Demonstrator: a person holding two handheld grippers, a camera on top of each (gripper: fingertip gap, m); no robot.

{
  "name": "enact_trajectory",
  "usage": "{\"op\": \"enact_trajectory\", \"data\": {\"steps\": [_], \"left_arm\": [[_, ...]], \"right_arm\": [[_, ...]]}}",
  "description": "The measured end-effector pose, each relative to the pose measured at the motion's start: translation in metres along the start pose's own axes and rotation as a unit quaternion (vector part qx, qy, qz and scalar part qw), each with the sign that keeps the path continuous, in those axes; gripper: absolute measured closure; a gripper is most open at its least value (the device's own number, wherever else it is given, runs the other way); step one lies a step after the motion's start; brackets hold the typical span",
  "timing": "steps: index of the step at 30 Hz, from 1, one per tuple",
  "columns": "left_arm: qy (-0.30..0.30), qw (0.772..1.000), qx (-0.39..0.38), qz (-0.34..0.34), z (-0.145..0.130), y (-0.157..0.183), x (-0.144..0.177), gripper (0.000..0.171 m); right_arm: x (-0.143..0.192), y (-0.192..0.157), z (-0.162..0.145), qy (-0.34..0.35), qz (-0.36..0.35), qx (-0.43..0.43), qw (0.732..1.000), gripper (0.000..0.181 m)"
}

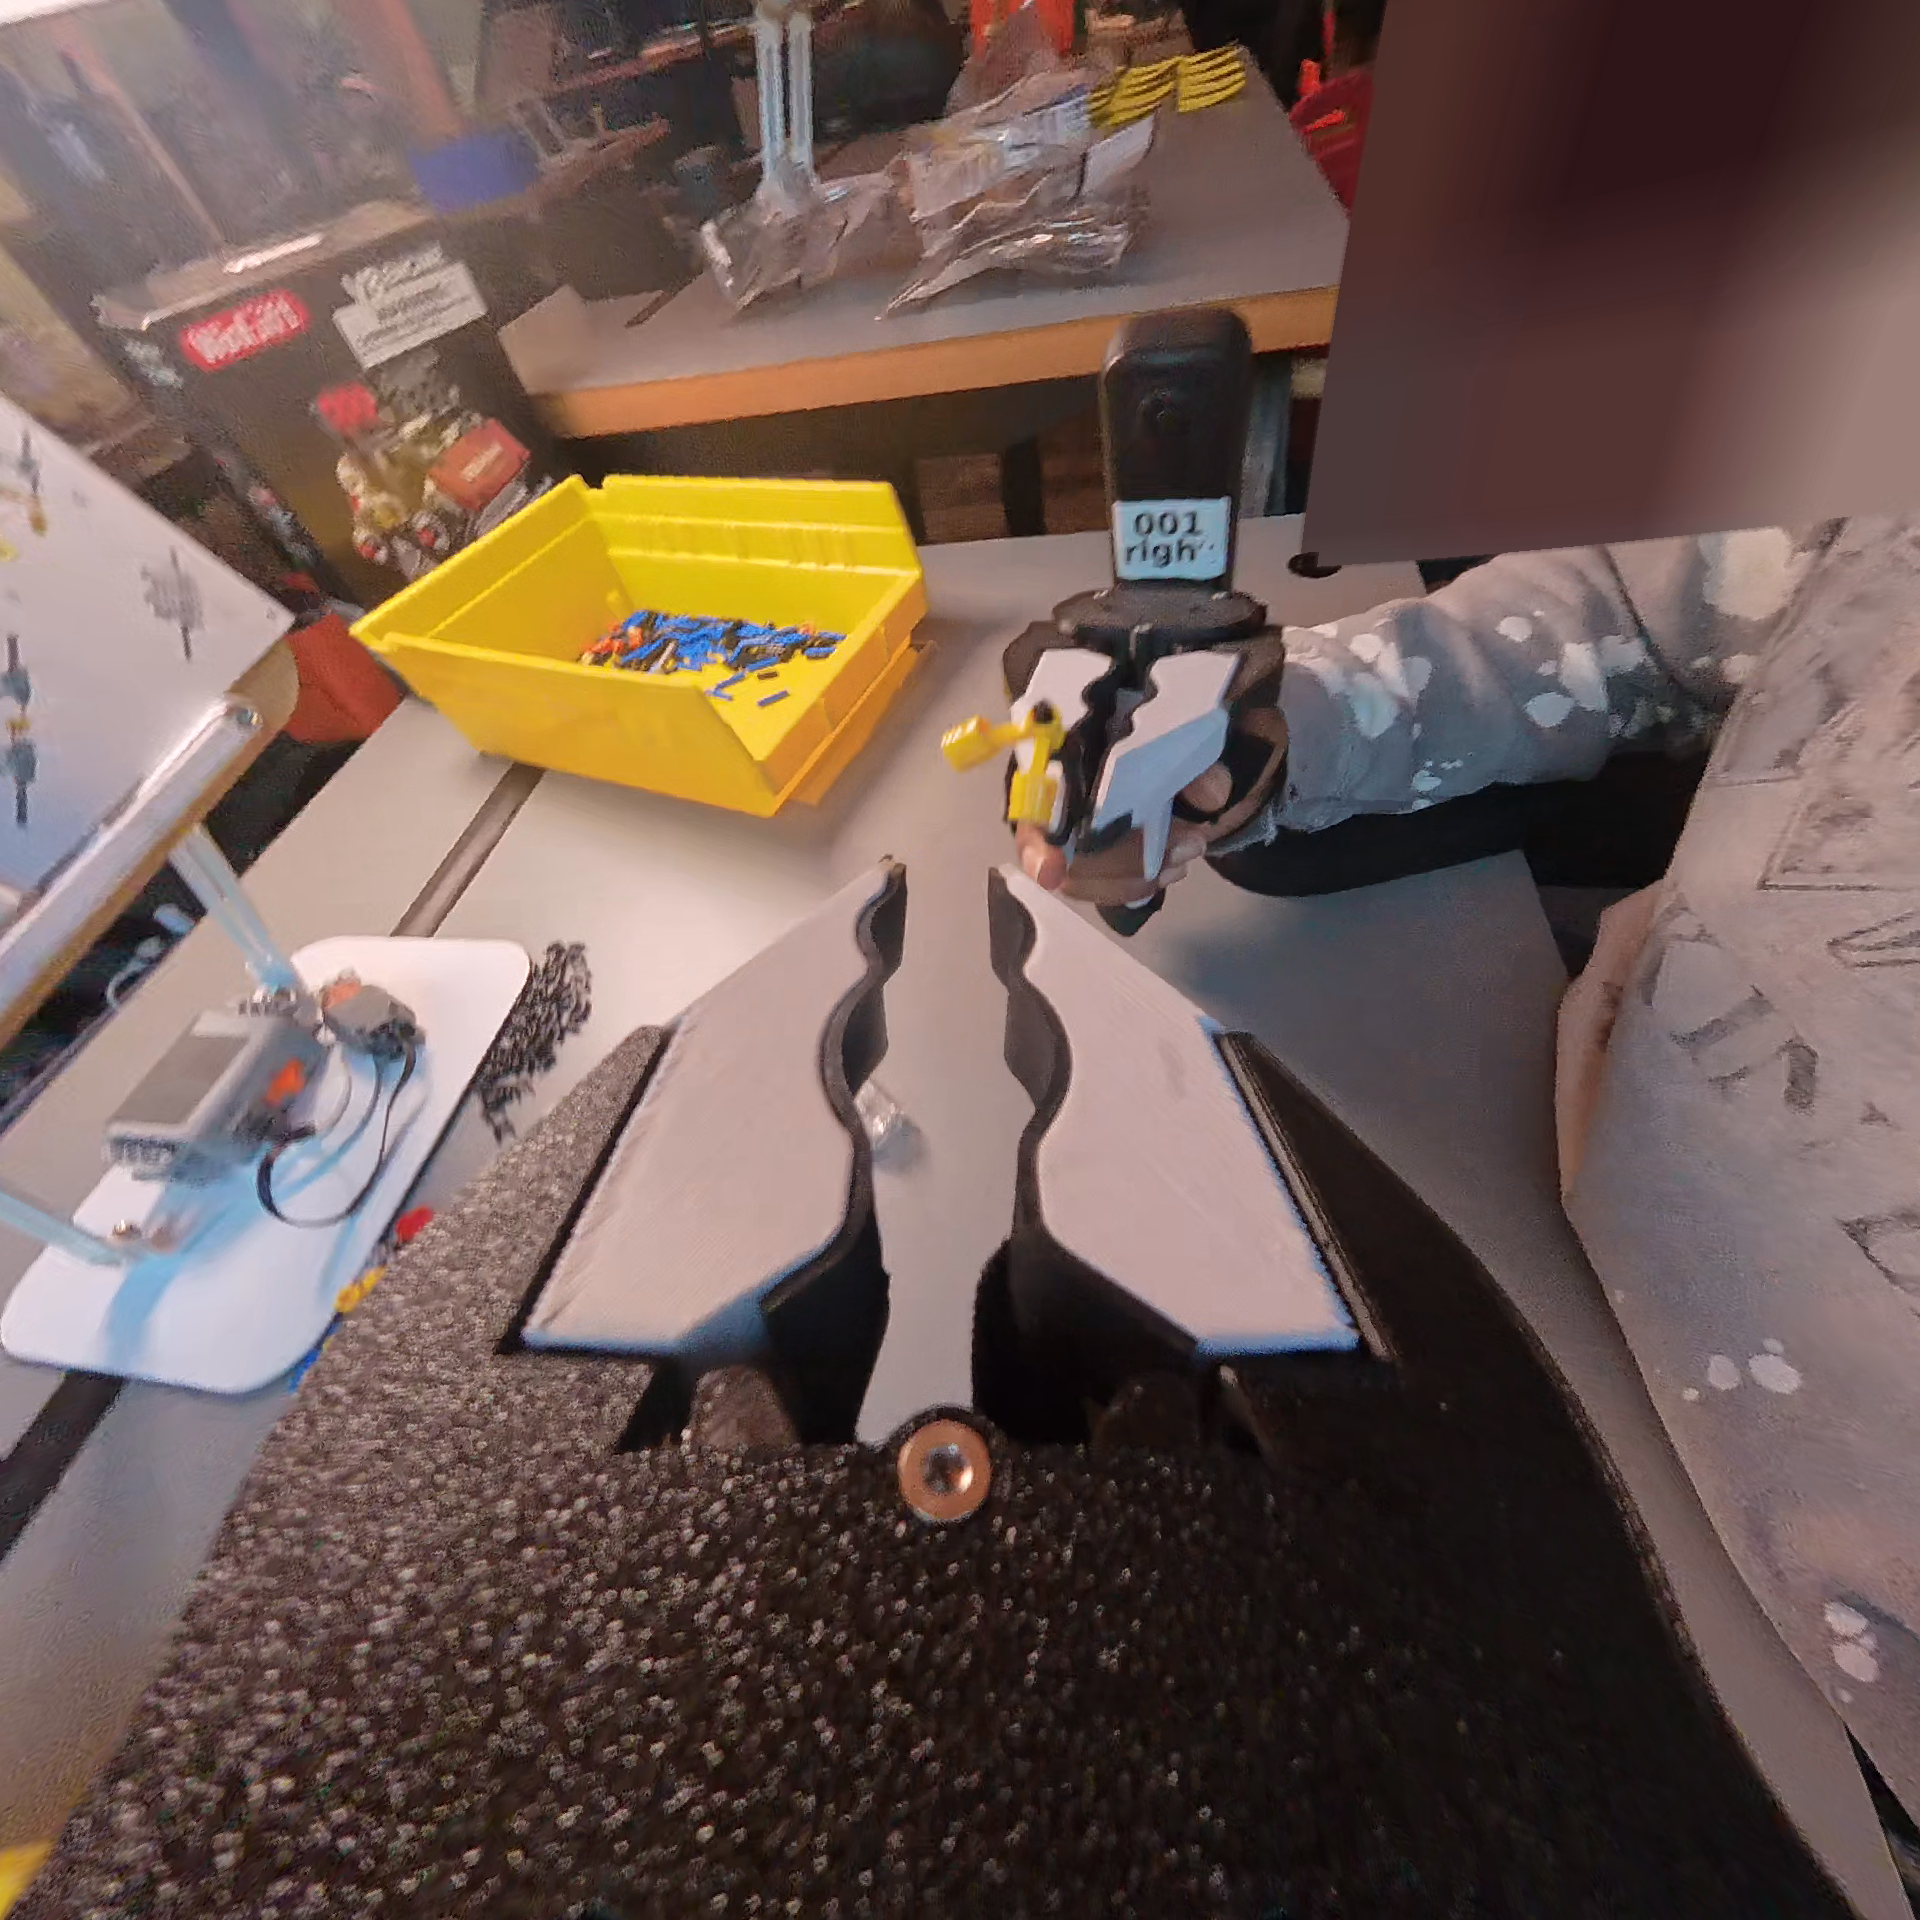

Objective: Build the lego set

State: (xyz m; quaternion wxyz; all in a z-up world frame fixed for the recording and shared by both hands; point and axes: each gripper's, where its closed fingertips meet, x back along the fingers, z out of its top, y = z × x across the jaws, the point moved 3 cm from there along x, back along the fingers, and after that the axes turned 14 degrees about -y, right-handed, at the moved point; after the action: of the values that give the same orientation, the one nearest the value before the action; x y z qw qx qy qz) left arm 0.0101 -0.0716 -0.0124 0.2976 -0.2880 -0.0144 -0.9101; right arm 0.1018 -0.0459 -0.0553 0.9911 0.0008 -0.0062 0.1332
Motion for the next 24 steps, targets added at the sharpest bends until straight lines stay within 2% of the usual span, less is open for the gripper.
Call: {"op": "enact_trajectory", "data": {"steps": [4, 8, 13, 17, 24], "left_arm": [[-0.011, 0.998, 0.065, 0.008, -0.046, 0.001, -0.016, 0.156], [0.041, 0.99, 0.131, -0.031, -0.064, 0.013, -0.034, 0.156], [0.136, 0.969, 0.184, -0.094, -0.051, 0.022, -0.044, 0.156], [0.199, 0.956, 0.19, -0.107, -0.035, 0.025, -0.042, 0.152], [0.226, 0.95, 0.176, -0.128, -0.019, 0.028, -0.038, 0.156]], "right_arm": [[0.001, 0.005, -0.004, -0.008, -0.008, -0.009, 1.0, 0.178], [-0.003, 0.007, -0.009, -0.023, -0.01, -0.018, 1.0, 0.178], [-0.011, 0.004, -0.019, -0.047, 0.001, -0.024, 0.999, 0.178], [-0.016, 0.0, -0.022, -0.053, 0.006, -0.023, 0.998, 0.178], [-0.025, -0.009, -0.013, -0.019, 0.017, -0.027, 0.999, 0.178]]}}
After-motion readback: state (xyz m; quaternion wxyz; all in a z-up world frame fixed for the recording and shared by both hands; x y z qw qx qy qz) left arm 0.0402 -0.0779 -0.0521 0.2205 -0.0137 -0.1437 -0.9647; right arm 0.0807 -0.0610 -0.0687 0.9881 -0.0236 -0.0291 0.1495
